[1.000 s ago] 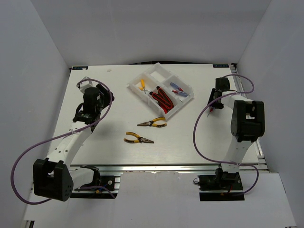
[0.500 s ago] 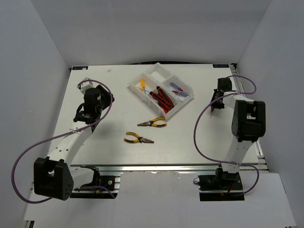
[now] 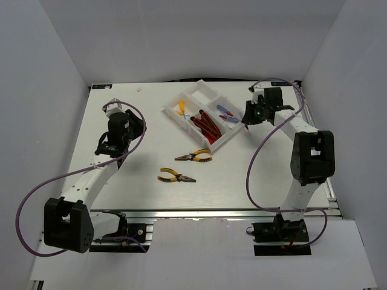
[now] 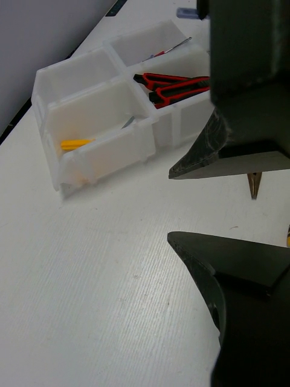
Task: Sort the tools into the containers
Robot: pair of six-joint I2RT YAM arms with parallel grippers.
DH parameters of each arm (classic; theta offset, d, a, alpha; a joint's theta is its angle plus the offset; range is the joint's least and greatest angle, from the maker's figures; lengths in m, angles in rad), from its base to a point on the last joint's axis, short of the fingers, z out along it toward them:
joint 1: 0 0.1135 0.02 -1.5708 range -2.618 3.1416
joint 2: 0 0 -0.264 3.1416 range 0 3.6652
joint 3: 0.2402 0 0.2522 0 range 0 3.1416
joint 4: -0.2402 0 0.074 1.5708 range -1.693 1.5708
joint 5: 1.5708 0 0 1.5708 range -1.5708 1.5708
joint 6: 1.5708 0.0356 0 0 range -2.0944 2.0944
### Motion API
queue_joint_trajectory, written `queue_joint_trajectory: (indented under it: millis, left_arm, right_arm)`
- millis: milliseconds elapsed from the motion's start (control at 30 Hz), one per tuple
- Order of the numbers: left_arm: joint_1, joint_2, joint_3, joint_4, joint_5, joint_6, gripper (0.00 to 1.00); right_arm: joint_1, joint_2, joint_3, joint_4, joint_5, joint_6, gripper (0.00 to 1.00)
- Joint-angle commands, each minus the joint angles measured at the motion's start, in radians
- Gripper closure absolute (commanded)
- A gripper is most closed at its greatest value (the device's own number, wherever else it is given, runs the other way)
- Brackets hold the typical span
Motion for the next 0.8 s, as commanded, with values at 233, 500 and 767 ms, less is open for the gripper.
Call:
queue_joint_trajectory:
  millis: [233,500,767]
  left_arm:
    - [0.008,-0.023,-0.033,0.102,0.117,0.121,0.49]
    - [0.009,-0.017,-0.039,0.116,0.161,0.166,0.49]
    - [0.009,-0.012,-0.036,0.116,0.161,0.180,0.49]
  right_arm:
    - [0.066,0.195,0.439,-0.148,-0.261,-0.326,1.00]
    - [0.101,0.286,0.534,-0.121,-0.231,-0.313,0.85]
    - [0.113,0.292,0.530,-0.110,-0.216,-0.300,0.51]
